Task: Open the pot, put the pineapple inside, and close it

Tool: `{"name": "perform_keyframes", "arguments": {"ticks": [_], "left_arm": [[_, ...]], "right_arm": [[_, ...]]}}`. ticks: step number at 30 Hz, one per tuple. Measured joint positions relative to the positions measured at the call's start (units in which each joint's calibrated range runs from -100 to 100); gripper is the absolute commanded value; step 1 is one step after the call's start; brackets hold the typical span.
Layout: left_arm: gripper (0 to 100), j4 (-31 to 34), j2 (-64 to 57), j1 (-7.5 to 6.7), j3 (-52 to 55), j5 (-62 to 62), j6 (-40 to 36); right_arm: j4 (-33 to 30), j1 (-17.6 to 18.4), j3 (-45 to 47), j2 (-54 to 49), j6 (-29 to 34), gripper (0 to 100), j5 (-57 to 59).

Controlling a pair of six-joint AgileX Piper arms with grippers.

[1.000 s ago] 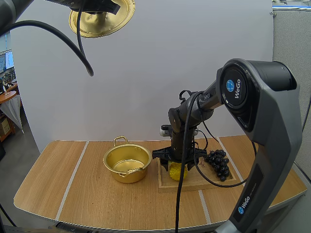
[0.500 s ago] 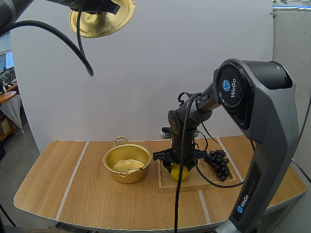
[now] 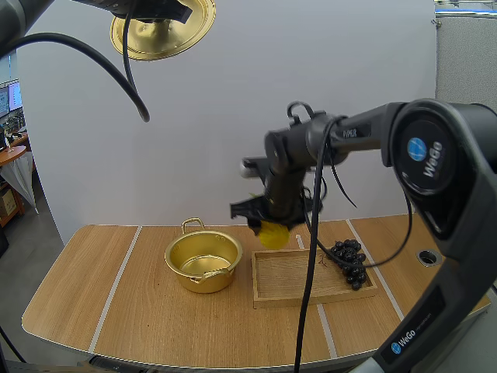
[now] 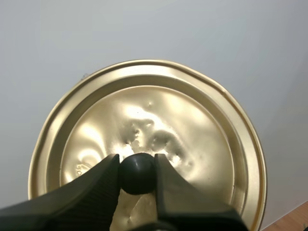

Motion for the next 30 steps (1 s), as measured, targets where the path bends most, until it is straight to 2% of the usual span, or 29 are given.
{"name": "perform_keyframes", "arguments": {"ticks": [5,6,7,11,21,30], "left_arm": [[0,0.00,0.00,0.00,0.00,0.00,0.00],[0,0.00,0.00,0.00,0.00,0.00,0.00],[0,0.00,0.00,0.00,0.00,0.00,0.00],[0,0.00,0.00,0.00,0.00,0.00,0.00],[0,0.00,0.00,0.00,0.00,0.00,0.00],[0,0.00,0.00,0.00,0.00,0.00,0.00]], "right_arm": [[0.24,3.38,-3.86,-0.56,-0.58,0,3.80],[0.24,6.45,-6.50,-0.56,-0.58,0,4.59],[0.36,8.06,-7.40,-0.56,-0.58,0,4.88],[0.59,11.33,-10.49,1.80,-0.38,0,5.28],[0.54,13.21,-11.28,14.93,0.51,0,2.68],[-4.72,13.21,-11.28,17.32,3.75,0,1.60]]}}
